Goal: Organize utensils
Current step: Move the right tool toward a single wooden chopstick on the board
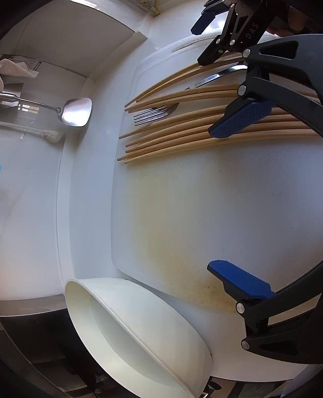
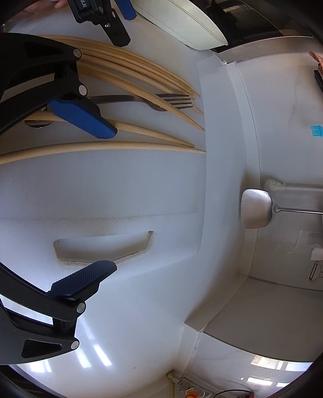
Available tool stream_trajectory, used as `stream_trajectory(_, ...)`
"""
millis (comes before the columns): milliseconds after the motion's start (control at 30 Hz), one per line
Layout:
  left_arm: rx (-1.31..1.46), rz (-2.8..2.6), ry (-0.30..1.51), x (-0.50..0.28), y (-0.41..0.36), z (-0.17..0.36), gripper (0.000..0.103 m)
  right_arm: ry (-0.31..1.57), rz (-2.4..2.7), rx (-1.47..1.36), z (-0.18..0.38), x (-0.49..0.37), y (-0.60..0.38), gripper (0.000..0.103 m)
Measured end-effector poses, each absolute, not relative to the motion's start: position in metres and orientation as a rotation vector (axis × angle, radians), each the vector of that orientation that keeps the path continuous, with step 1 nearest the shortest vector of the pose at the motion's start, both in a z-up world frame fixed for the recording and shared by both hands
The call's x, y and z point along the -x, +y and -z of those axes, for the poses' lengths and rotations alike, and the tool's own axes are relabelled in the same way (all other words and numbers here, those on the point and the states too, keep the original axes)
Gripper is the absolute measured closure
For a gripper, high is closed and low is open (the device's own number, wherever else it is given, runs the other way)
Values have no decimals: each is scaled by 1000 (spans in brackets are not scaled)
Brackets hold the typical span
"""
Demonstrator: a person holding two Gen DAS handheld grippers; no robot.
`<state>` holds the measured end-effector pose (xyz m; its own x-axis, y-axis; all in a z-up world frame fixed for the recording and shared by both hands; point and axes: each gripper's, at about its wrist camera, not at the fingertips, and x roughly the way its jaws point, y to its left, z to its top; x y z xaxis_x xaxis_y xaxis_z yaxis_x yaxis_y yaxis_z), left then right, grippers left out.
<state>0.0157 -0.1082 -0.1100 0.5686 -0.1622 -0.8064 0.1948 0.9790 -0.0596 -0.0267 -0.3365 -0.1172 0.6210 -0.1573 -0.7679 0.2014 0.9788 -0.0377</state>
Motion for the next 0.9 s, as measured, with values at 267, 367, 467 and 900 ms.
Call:
stream_trajectory(267,-51,201,937,-16,-113,113,5,877,203,-65,117,27,-338,9)
stream_trajectory(367,-55,195,926,-15,-112,113,5,878,201,-68,117,28,-338,9)
stream_trajectory(467,-57,165,923,-15,-105,114,6,878,200,-73,117,28,-339,9)
stream_trajectory(900,-44,194,923,-14,-108,110,6,879,197,-75,116,27,-339,9)
